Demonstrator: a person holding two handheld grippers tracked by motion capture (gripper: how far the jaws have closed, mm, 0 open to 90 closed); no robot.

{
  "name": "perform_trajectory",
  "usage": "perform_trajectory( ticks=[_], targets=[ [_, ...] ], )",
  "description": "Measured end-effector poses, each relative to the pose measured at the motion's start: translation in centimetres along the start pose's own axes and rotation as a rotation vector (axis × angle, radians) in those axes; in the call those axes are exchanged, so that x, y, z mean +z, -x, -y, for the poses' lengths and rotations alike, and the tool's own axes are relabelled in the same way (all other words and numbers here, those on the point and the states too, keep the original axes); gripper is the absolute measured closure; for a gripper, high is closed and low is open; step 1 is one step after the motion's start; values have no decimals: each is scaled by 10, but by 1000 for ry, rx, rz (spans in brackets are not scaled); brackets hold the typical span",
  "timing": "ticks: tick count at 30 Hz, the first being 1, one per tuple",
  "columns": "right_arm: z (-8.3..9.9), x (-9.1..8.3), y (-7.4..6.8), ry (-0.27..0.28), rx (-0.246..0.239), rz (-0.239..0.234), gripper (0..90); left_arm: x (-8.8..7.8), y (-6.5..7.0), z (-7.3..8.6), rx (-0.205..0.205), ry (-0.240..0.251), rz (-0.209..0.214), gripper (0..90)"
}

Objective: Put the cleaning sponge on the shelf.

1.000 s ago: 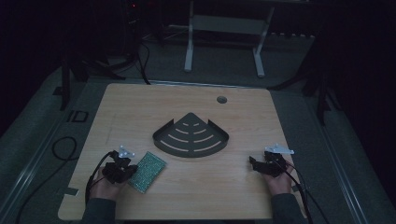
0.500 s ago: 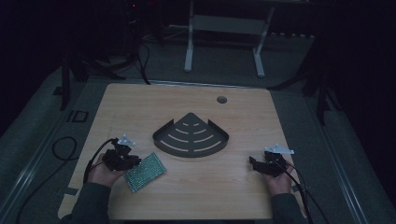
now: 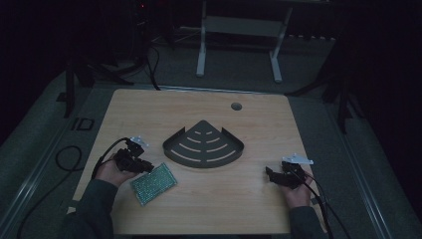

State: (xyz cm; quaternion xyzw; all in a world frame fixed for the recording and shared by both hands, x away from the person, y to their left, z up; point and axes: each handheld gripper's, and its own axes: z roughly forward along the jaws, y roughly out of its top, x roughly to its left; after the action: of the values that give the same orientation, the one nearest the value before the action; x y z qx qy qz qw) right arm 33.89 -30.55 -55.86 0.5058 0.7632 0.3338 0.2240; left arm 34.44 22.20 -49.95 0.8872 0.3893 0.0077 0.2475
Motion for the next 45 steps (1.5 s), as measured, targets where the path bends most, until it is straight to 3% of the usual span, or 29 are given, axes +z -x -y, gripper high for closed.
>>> perform_trajectory(
  ticks=[9,17,32,45],
  targets=[
    [0,0,0,0,0,0,250,9,-9,-4,-12,-67,19,743],
    [0,0,0,0,0,0,250,10,-13,-4,-25,-70,51,791],
    [0,0,0,0,0,0,250,18,-17,-6,-32,-133,69,773],
    [0,0,0,0,0,0,250,22,-25,-5,-87,-147,132,752]
  ],
)
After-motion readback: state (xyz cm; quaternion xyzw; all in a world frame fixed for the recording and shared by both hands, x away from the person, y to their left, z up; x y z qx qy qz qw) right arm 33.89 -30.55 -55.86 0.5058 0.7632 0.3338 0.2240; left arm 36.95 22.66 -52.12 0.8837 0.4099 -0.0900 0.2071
